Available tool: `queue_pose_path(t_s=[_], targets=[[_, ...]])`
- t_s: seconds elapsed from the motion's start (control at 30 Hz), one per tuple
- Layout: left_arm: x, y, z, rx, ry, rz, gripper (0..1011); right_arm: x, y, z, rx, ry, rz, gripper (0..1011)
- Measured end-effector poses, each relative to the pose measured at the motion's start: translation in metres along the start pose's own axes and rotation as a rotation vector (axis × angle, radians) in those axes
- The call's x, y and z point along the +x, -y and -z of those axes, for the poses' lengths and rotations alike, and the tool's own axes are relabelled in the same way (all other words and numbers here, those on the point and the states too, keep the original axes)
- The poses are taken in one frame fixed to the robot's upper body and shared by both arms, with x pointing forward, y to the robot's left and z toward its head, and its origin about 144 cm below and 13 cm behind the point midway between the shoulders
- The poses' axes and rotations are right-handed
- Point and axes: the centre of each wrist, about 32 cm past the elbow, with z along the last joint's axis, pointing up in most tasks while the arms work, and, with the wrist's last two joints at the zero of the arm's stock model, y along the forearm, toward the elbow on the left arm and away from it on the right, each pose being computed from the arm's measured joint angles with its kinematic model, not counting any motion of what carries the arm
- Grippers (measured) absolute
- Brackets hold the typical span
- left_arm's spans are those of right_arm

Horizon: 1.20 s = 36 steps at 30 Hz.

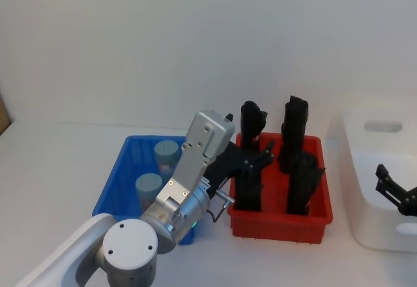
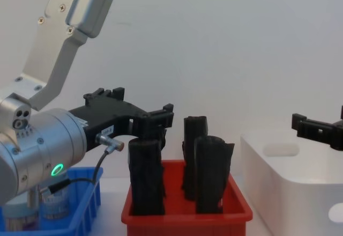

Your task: Pick the cotton swabs from the blue box and place them into the white box.

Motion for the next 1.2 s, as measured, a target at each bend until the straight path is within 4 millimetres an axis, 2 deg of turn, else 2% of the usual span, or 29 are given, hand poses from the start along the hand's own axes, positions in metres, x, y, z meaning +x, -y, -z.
queue_pose_path(t_s=[1.2], targets=[[0.0, 0.0, 0.0, 0.0, 0.0, 0.0, 1004, 0.0, 0.0, 0.0, 0.0, 0.0, 0.0, 1001]])
